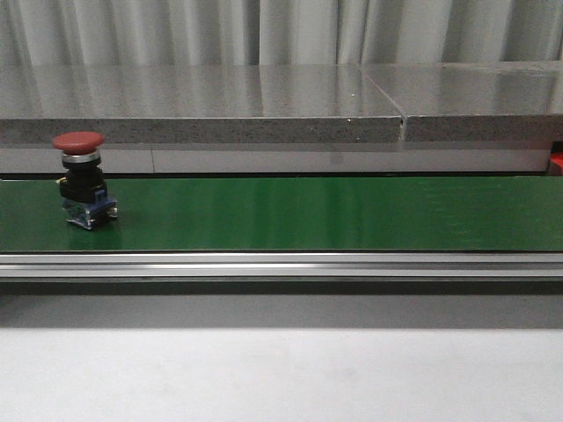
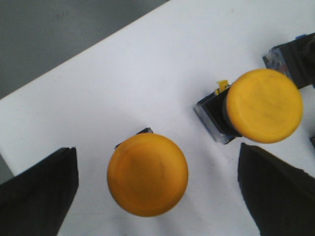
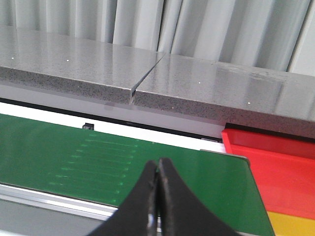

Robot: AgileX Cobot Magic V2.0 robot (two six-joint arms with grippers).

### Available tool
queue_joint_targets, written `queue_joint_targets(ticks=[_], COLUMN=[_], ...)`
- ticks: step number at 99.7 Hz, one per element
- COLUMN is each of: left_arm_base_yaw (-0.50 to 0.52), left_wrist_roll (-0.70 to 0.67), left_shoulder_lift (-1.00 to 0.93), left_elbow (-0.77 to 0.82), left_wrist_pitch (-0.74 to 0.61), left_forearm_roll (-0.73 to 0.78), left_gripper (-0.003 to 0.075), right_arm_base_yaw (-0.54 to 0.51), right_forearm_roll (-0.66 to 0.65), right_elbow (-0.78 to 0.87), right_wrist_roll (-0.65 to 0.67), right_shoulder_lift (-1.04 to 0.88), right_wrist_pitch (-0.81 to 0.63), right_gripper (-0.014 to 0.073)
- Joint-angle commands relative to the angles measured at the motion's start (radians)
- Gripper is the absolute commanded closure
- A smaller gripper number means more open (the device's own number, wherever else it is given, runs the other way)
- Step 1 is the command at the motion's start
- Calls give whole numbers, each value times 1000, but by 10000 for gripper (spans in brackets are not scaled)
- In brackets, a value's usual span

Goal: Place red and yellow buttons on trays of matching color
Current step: 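Move the left gripper to a yellow button and grasp it, then set the yellow button on the green belt and open the left gripper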

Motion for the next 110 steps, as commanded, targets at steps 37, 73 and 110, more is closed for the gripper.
queue_joint_targets(ticks=[37, 73, 110], left_arm_base_yaw=[2, 2, 2], left_wrist_roll=[-10, -10, -10], left_shoulder_lift=[55, 55, -85], left_elbow=[-28, -28, -28], left_wrist_pitch=[-91, -117, -30], left_forearm_roll=[3, 3, -37], left_gripper=[145, 531, 708], right_arm_base_yaw=[2, 2, 2], right_forearm_roll=[-7, -7, -7], right_elbow=[-9, -9, -9], right_wrist_roll=[-1, -1, -1], right_shoulder_lift=[-16, -16, -16], right_wrist_pitch=[-77, -77, -77], right_gripper=[662, 662, 662])
